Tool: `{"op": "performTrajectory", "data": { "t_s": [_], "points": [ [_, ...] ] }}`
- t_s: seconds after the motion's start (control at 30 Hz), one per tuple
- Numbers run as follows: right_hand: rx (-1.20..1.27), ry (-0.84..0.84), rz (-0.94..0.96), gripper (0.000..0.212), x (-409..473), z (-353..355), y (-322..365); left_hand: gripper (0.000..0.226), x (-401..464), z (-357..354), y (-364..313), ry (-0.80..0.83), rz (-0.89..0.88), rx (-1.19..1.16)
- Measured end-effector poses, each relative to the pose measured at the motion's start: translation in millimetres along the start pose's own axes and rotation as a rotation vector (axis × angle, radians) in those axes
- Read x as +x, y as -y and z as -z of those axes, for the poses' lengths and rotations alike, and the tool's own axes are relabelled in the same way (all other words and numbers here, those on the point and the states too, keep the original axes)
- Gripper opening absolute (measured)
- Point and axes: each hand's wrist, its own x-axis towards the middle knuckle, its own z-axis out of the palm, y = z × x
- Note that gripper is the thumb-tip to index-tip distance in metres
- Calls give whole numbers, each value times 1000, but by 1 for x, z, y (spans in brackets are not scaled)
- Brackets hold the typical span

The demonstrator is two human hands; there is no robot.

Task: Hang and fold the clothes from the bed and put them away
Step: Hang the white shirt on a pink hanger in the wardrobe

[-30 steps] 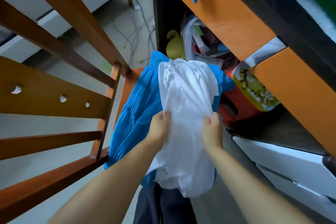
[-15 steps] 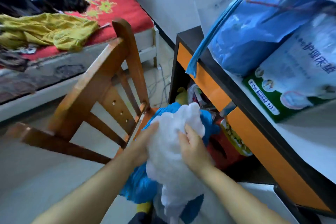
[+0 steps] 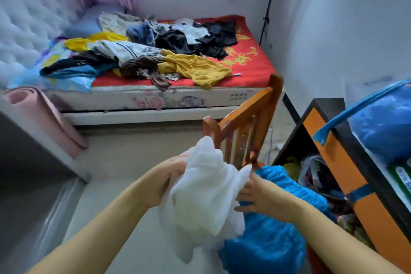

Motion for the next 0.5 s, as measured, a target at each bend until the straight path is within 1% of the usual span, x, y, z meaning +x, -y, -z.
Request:
{"op": "performTrajectory", "data": {
  "t_s": [0.03,0.07,0.1,0.13,0.17,0.2,0.23,0.27,0.3,0.37,0.43,0.47,0.5],
  "points": [
    [133,26,-5,74,3,-11,4,16,-17,5,-4,-20,-1,61],
    [139,56,-8,72,13,-32,11,16,-40,11,-8,-35,9,136],
    [130,96,2,62,25,-61,20,17,-63,16,-11,-42,44,219],
    [166,67,39,48,35,-89,26,20,-81,20,-11,-51,99,308],
    [223,91,76,31,44,-119,32,25,-100,26,-9,-64,148,404],
    [273,149,93,20,53,-146,38,29,-119,33,-7,-70,180,496],
    [242,141,164,11,58,-174,46,31,-138,42,-3,-65,196,569],
    [264,137,207,11,58,-187,53,30,-147,48,1,-49,206,608],
    [261,138,272,12,61,-209,59,26,-169,59,5,-77,197,627],
    [171,155,384,18,63,-248,71,24,-212,83,6,-208,191,653],
    [75,173,439,28,64,-290,77,30,-253,108,1,-409,139,644],
    [20,149,455,33,65,-307,78,38,-269,116,-5,-517,80,622],
    [-31,137,473,32,66,-323,77,48,-281,122,-12,-613,-2,584]
  ]
}}
